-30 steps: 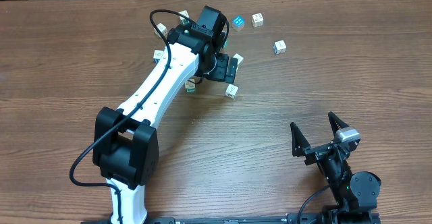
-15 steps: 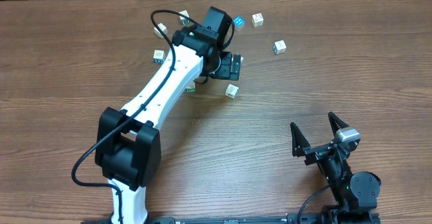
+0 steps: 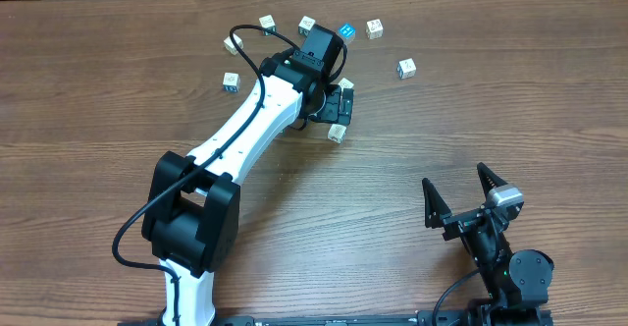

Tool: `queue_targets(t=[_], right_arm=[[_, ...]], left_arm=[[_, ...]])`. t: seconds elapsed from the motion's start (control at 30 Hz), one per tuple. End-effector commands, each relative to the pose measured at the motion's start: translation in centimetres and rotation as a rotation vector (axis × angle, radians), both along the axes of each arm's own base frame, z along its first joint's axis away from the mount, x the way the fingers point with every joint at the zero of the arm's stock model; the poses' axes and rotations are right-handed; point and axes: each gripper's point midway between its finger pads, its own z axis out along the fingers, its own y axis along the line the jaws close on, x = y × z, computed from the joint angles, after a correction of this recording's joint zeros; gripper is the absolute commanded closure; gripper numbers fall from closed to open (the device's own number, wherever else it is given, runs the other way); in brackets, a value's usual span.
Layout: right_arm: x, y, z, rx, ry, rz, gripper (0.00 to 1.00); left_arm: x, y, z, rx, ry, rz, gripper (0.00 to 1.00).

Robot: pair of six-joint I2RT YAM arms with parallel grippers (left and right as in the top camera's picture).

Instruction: Form a circle

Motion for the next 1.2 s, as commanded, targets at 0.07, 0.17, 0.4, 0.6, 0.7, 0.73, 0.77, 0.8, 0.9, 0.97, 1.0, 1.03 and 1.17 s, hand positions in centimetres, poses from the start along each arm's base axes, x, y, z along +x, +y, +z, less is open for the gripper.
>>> queue_targets(t=[0.07,0.17,0.4,0.6,0.7,0.73,0.77,0.8,0.9,0.97,1.0,1.03,1.17], right_arm=[[0.1,-0.2,-0.1,-0.004,-0.007,-0.010,0.00],[0.1,-0.2,-0.1,-0.004,-0.007,-0.010,0.00],[0.1,-0.2,-0.1,-0.004,-0.007,-0.010,0.00],[0.1,-0.2,-0.1,-0.005,-0.007,-0.010,0.00],[0.1,-0.2,-0.1,-0.005,-0.007,-0.010,0.00],[0.1,-0.2,-0.1,-0.005,-0.007,-0.010,0.00],[0.1,-0.2,-0.1,-0.005,-0.007,-0.010,0.00],[0.1,-0.2,-0.1,-0.005,-0.007,-0.010,0.00],[0.1,-0.2,-0.1,-0.004,-0.007,-0.010,0.00],[0.1,-0.2,-0.1,-0.004,-0.007,-0.010,0.00],[0.1,-0.2,-0.1,-0.004,-0.007,-0.010,0.00],[0.1,-0.2,-0.1,-0.005,-0.007,-0.010,0.00],[0.1,-0.2,-0.1,-0.005,-0.007,-0.010,0.00]], left_arm=[[-0.1,0.1,-0.9,0.006,0.010,0.019,0.00],[-0.2,-0.1,-1.0,-0.003,0.013,0.015,0.00],[-0.2,-0.2,-1.0,0.007,0.008,-0.016,0.01],[-0.3,-0.4,-1.0,0.013,0.002,-0.042,0.00],[-0.4,-0.5,-1.0,0.012,0.002,-0.044,0.01],[-0.4,-0.5,-1.0,0.012,0.002,-0.044,0.00],[-0.4,-0.5,-1.0,0.012,0.002,-0.044,0.00],[-0.4,-0.5,-1.0,0.012,0.002,-0.044,0.01],[-0.4,-0.5,-1.0,0.017,-0.002,-0.064,0.00],[-0.5,-0.8,-0.9,0.015,-0.002,-0.100,0.00],[-0.6,-0.9,-0.9,0.010,0.000,-0.118,0.01],[-0.7,-1.1,-0.9,0.002,0.003,-0.133,0.01],[-0.8,-1.5,-0.9,-0.014,0.006,-0.149,0.00]])
